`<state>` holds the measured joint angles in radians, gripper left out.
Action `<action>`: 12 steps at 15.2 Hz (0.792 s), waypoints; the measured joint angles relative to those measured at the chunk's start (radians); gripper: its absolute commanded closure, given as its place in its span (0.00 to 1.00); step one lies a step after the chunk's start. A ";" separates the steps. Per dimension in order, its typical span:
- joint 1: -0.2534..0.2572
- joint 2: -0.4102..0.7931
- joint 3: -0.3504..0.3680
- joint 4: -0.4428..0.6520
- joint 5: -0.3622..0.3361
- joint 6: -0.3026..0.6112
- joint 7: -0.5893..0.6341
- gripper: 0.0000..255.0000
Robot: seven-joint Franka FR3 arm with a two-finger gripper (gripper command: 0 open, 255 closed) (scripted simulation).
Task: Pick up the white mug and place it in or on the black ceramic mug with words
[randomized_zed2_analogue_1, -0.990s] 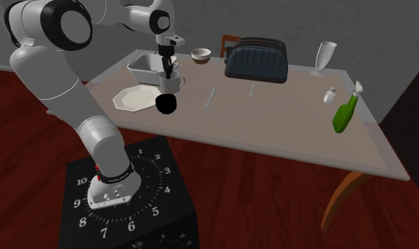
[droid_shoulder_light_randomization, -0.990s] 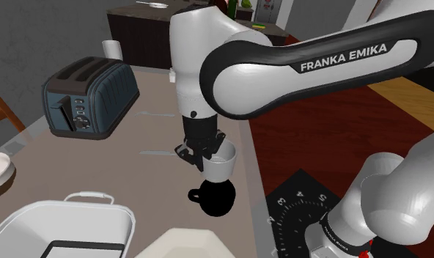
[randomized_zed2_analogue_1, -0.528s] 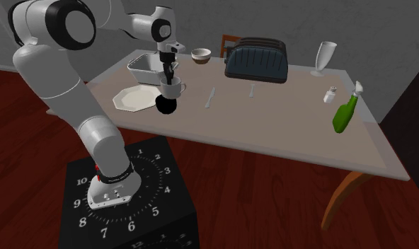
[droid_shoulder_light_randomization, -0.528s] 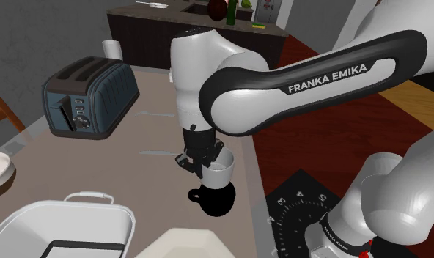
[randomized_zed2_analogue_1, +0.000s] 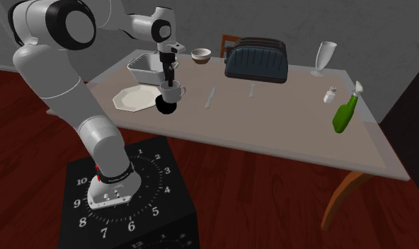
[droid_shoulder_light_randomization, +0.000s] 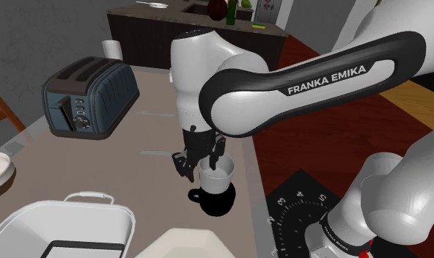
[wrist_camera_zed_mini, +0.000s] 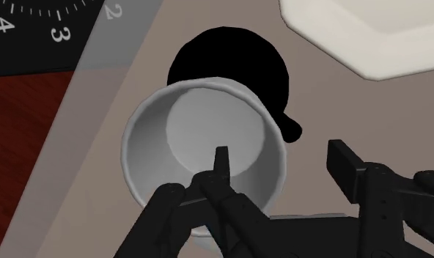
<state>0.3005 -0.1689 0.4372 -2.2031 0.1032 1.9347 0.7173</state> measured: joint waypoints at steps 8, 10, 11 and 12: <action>-0.003 -0.014 -0.007 0.082 0.001 -0.094 -0.002 0.00; -0.005 -0.013 -0.009 0.107 -0.001 -0.119 -0.003 0.00; -0.005 -0.014 -0.009 0.111 -0.001 -0.124 -0.003 0.00; -0.004 -0.015 -0.009 0.112 -0.001 -0.126 -0.002 0.00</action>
<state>0.2961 -0.1839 0.4279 -2.0907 0.1024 1.8086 0.7149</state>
